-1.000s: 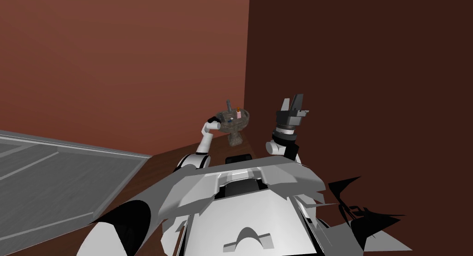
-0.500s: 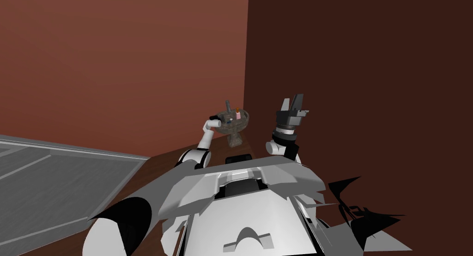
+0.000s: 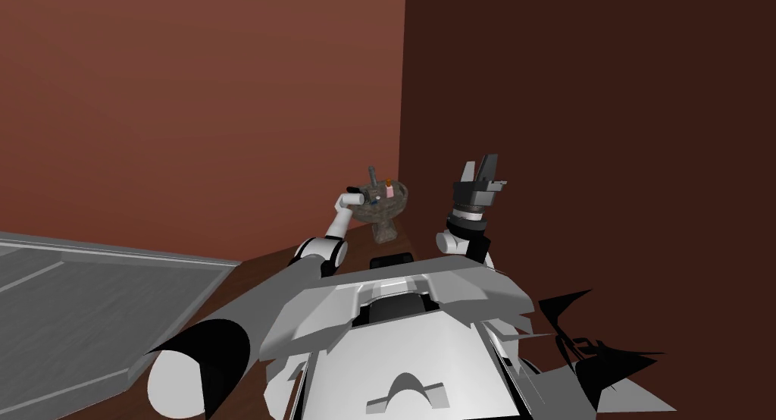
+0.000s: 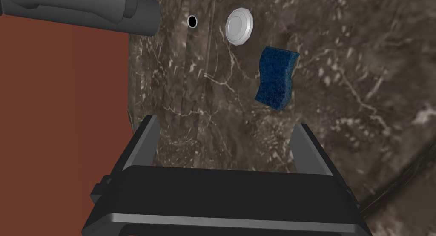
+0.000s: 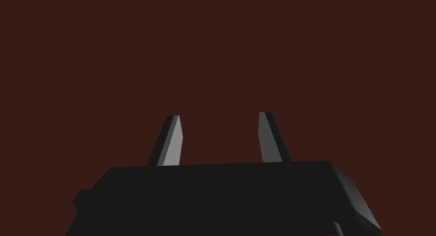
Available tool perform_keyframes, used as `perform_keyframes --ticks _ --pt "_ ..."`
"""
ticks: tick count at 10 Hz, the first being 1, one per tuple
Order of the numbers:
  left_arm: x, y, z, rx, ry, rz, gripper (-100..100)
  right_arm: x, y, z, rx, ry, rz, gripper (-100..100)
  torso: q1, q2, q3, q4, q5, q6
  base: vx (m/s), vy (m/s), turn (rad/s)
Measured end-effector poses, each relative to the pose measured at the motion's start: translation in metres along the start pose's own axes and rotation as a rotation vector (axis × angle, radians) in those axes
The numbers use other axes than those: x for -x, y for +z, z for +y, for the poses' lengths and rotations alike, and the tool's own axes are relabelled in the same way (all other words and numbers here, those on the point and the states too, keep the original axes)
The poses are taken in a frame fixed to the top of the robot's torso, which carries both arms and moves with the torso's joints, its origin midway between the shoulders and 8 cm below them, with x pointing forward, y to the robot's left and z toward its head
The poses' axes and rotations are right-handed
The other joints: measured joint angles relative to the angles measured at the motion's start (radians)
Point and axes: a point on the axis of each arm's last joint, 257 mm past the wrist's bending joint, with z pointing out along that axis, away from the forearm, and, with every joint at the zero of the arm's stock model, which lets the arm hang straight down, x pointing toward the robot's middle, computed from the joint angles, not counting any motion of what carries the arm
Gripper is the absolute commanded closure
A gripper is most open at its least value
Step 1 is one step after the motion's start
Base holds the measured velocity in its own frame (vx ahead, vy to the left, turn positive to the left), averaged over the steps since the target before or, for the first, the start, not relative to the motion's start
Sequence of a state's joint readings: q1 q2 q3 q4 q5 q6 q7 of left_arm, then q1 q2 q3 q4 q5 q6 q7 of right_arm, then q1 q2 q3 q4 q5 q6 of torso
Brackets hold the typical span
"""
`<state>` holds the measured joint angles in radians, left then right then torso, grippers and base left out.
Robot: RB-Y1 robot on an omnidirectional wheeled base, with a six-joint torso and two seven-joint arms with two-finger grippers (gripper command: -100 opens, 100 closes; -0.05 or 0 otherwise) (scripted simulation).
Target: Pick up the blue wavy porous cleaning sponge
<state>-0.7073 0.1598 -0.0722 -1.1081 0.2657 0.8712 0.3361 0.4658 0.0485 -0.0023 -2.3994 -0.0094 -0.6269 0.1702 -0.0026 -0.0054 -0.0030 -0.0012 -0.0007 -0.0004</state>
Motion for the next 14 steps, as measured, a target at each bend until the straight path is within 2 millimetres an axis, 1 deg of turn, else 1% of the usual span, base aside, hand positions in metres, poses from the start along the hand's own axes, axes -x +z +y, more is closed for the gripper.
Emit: perform_keyframes --ticks 1,2,4,6,9,13,14 --pt "0.006 0.003 0.009 0.041 -0.009 -0.015 -100 0.0 0.0 0.0 0.0 0.0 0.0 0 0.001 0.0 0.0 0.0 0.0 0.0 0.095 -0.013 -0.024" --pt "0.006 0.004 0.012 0.074 -0.017 -0.025 -100 0.0 0.0 0.0 0.0 0.0 0.0 0 0.001 -0.001 -0.001 0.0 0.0 0.0 0.078 -0.014 -0.018" --pt "0.012 0.005 0.031 0.142 -0.032 -0.055 -100 0.0 0.0 0.0 0.0 0.0 0.0 0 0.002 0.003 0.001 0.0 0.001 0.0 0.008 -0.006 0.002" --pt "0.014 0.006 0.036 0.18 -0.04 -0.068 -100 0.0 0.0 0.0 0.0 0.0 0.0 0 0.002 0.003 0.002 0.001 0.0 0.0 0.06 -0.014 -0.024" --pt "0.024 0.008 0.058 0.279 -0.067 -0.11 -100 0.0 0.0 0.0 0.0 0.0 0.0 0 0.001 0.0 0.0 0.0 0.0 0.0 0.083 -0.018 -0.026" --pt "0.037 -0.001 0.086 0.412 -0.105 -0.169 -100 0.0 0.0 0.0 0.0 0.0 0.0 0 0.001 0.0 0.0 0.0 0.0 0.0 0.087 -0.016 -0.023" --pt "0.036 -0.004 0.09 0.444 -0.112 -0.182 -100 0.0 0.0 0.0 0.0 0.0 0.0 0 0.001 -0.001 0.0 0.0 0.0 0.0 0.079 -0.012 -0.015"
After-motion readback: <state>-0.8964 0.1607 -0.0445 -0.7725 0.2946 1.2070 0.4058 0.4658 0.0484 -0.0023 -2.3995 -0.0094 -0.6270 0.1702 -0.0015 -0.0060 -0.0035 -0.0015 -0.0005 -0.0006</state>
